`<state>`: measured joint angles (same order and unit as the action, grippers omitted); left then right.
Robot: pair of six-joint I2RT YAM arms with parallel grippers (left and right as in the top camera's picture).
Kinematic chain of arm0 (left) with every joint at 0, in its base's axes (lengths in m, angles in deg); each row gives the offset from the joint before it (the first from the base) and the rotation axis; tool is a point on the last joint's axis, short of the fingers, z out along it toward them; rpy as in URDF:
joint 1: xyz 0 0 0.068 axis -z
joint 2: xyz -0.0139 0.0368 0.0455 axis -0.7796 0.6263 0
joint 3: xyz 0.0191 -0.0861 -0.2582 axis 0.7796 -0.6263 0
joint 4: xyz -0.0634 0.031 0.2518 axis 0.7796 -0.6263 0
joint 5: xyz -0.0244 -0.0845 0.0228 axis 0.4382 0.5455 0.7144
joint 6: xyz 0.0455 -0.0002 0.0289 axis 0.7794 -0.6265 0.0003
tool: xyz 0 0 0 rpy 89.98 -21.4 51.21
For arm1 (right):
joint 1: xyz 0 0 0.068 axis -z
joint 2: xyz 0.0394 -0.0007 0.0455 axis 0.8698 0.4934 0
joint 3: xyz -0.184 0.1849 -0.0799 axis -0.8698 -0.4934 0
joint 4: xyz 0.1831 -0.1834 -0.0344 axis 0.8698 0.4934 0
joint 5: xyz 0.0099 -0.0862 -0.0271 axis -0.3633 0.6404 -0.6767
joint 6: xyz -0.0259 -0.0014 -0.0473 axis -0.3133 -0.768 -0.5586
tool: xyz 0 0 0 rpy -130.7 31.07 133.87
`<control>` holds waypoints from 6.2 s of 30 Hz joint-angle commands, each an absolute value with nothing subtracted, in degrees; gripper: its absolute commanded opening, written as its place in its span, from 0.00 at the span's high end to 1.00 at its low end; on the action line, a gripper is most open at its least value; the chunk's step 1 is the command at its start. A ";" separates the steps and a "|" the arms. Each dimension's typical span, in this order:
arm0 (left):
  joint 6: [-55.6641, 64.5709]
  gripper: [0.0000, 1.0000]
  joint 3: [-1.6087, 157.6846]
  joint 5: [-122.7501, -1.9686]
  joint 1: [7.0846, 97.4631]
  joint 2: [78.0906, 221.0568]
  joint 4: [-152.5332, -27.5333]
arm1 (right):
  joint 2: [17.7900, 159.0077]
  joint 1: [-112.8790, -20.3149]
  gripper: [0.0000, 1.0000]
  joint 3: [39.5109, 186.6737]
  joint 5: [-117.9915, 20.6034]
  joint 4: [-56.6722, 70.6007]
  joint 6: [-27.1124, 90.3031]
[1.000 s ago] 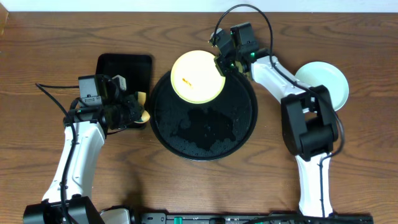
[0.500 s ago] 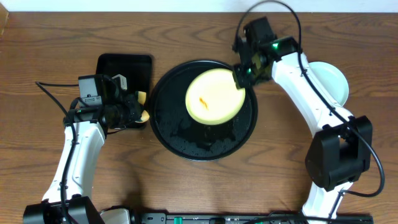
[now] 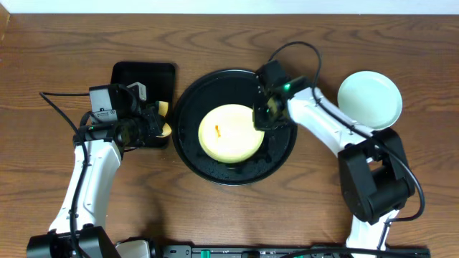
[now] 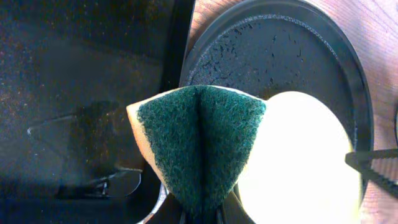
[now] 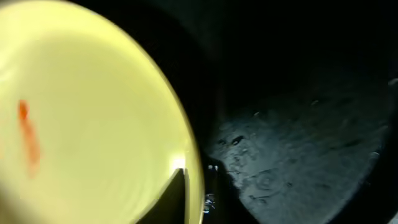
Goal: Clean dirty plates on tray and stack at the side
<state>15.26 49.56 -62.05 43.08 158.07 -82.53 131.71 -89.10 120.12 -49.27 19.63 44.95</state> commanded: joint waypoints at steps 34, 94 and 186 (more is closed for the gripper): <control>16.70 0.92 49.38 -62.01 42.95 157.98 -83.40 | 133.04 -90.87 0.79 114.20 -49.03 11.48 30.72; 16.25 0.93 70.76 -76.98 69.46 163.11 -104.71 | 118.07 -93.80 0.99 98.57 -32.36 -2.90 47.49; 21.25 0.93 80.20 -69.64 71.21 188.60 -99.36 | 118.07 -93.89 0.99 88.65 -33.21 -15.95 49.65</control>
<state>16.14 80.14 -60.92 68.96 189.87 -100.95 117.76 -93.78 89.28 -33.54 -16.24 49.30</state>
